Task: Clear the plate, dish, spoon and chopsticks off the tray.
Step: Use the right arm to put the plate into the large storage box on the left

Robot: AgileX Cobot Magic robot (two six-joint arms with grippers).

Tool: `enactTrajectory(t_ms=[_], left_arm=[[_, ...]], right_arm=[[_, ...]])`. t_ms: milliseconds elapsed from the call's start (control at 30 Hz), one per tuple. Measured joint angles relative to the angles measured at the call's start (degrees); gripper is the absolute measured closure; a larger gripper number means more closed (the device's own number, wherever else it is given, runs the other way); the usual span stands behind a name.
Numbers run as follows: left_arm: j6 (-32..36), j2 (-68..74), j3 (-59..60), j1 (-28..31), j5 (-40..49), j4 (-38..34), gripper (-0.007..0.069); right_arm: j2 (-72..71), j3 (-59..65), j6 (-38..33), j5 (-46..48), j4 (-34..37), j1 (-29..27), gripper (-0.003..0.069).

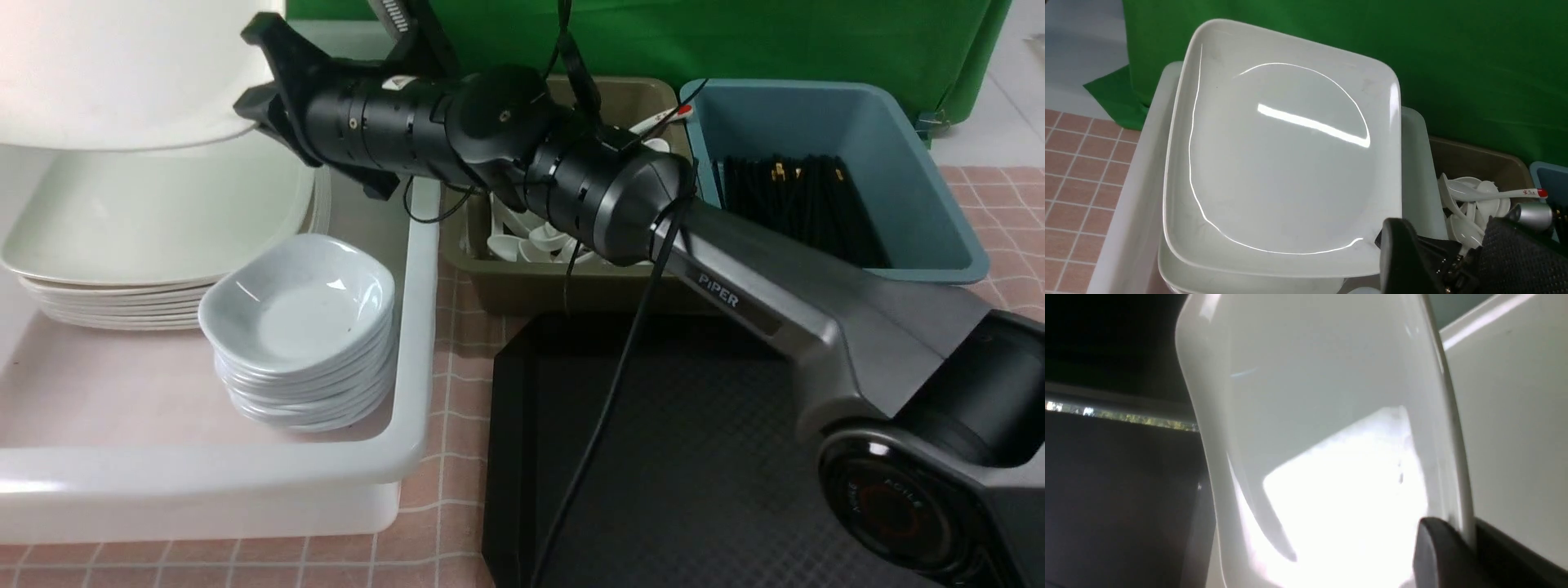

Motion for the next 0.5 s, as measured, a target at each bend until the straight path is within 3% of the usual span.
enactTrajectory(t_ms=[500], left_arm=[[0.0,0.05,0.3,0.0,0.0,0.02,0.0372]], right_arm=[[1.64,-0.3,0.36,0.8,-1.95,0.0,0.0583]])
